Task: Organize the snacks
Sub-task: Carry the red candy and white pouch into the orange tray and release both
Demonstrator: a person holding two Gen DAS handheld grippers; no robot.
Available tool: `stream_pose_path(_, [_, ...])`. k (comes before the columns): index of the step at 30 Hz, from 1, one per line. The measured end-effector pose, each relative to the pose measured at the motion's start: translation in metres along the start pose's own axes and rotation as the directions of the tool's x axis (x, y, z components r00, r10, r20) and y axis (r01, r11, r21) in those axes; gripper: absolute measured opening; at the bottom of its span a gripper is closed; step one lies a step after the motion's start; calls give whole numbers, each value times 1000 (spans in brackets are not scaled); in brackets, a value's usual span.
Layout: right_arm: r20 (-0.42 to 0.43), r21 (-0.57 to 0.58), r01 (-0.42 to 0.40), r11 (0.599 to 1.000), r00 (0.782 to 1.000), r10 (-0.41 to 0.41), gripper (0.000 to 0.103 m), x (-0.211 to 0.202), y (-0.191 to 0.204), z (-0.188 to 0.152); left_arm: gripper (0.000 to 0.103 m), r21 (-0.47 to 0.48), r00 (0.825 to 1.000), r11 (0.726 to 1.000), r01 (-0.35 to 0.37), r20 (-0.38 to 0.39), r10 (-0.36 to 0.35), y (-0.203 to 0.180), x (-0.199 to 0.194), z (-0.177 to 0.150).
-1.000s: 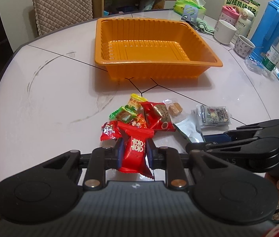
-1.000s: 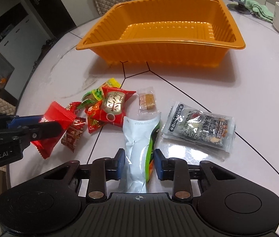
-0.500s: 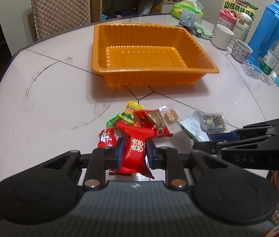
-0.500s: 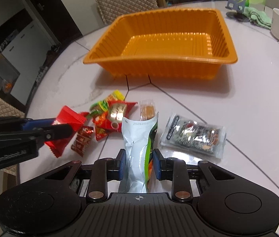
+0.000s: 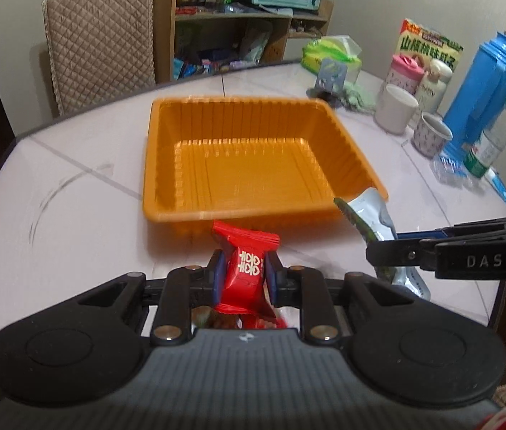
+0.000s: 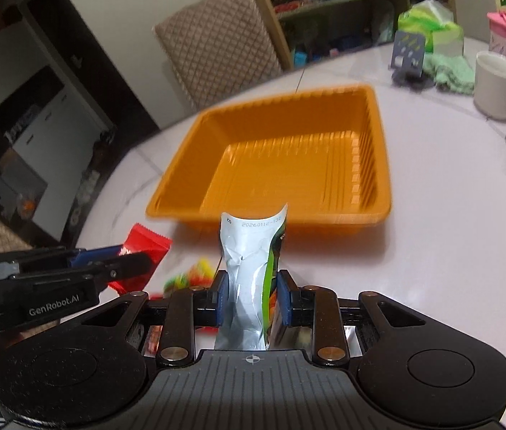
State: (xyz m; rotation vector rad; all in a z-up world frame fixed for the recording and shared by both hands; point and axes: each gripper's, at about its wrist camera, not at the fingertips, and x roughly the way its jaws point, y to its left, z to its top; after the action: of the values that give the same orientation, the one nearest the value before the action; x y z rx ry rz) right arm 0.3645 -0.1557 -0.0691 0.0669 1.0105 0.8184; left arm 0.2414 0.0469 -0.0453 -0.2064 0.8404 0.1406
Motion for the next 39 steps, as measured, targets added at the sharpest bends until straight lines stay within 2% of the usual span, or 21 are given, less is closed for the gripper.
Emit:
stream_pose_path(9, [90,22,-30,999,996,28,29,16,-18,58,21,-52,999,999,-10,45,13,-5,35,58])
stream_pose_path(16, [115,27,-46,999,992,43,29,44,-34,89,21,-106,999,994,-24,26,27,-2,65,86])
stream_pose_path(31, [35,66,-25,998,999,22,31,109,-61,89,21,-132,998,989,-62,-42,57,1,108,94])
stream_pose_path(32, [32,75,-22,997,999,20,33,110,-62,89,21,-132,997,989,-63,-44,57,0,109,93])
stream_pose_path(36, [45,90,-31,995,999,27,51,109,-68,88,21,-132,997,989,-64,-48,59,-1,112,94])
stream_pose_path(39, [38,88,-15,996,999,12,51,107,-70,89,21,-130,997,989,-66,-49,60,-2,115,95])
